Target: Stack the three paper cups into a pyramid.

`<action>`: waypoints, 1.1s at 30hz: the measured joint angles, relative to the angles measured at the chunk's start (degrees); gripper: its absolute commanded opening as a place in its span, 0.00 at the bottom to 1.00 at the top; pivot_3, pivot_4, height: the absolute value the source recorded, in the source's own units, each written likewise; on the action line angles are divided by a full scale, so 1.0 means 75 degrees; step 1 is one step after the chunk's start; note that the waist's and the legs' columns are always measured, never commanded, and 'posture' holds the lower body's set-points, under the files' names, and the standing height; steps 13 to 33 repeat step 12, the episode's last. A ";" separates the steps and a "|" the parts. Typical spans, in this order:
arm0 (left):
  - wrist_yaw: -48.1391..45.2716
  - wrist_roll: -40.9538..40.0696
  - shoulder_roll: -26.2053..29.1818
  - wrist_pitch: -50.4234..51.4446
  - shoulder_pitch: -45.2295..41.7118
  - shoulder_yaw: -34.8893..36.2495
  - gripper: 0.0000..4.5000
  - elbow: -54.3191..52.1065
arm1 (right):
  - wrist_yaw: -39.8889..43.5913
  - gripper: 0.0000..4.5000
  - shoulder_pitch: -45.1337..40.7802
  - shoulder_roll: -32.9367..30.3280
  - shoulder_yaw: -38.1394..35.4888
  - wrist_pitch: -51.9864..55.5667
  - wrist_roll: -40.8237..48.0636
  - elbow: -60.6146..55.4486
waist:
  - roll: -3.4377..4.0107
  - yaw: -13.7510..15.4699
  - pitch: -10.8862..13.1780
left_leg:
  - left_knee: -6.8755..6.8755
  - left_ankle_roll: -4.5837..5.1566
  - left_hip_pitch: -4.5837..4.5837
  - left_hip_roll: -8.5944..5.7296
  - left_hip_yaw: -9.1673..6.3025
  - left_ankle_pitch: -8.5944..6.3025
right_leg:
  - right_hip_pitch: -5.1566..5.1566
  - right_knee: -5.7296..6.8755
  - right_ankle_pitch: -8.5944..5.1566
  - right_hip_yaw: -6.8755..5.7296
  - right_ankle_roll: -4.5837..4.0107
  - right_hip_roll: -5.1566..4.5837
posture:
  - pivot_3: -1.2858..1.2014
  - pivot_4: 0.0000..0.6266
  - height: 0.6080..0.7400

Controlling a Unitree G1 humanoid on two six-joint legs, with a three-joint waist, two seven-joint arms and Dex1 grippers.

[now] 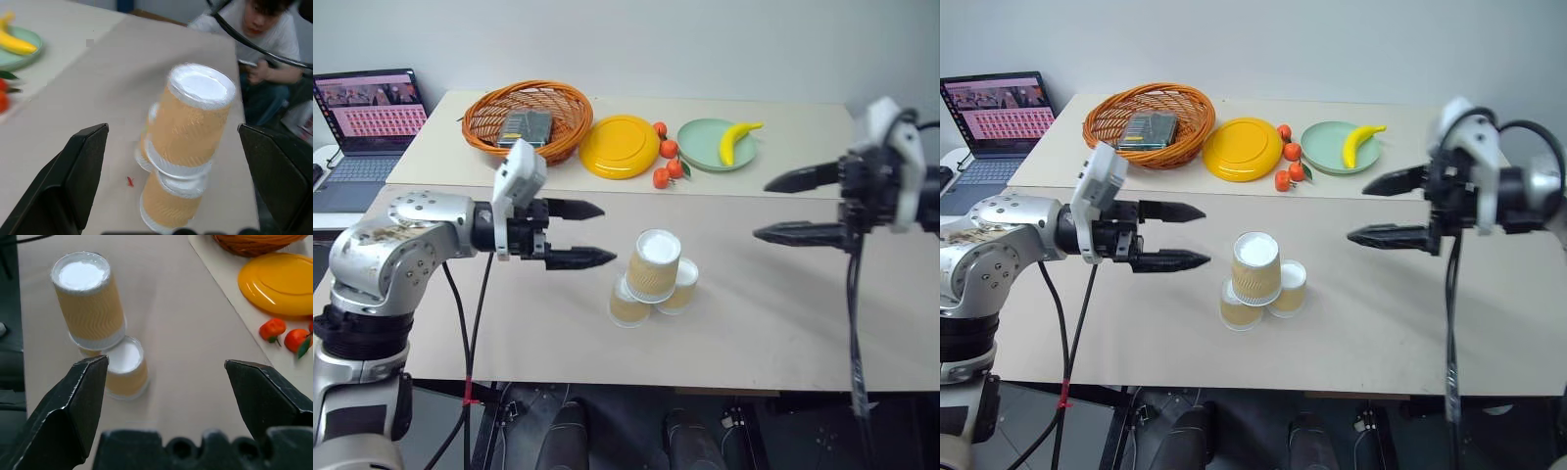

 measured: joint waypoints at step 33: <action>0.0965 0.0821 -0.0317 -0.1190 0.2140 0.0398 1.00 -0.0507 | -0.1435 0.98 0.2892 0.1288 -0.2044 -0.0956 -0.0239 -0.0212 | -0.0004 -0.0063 -0.0004 | 0.0022 -0.0001 0.0019 0.0001 -0.0002 0.0001 | 0.0027 0.0007 0.0002 0.0001 0.0001 0.0001 | 0.52 0.24 0.94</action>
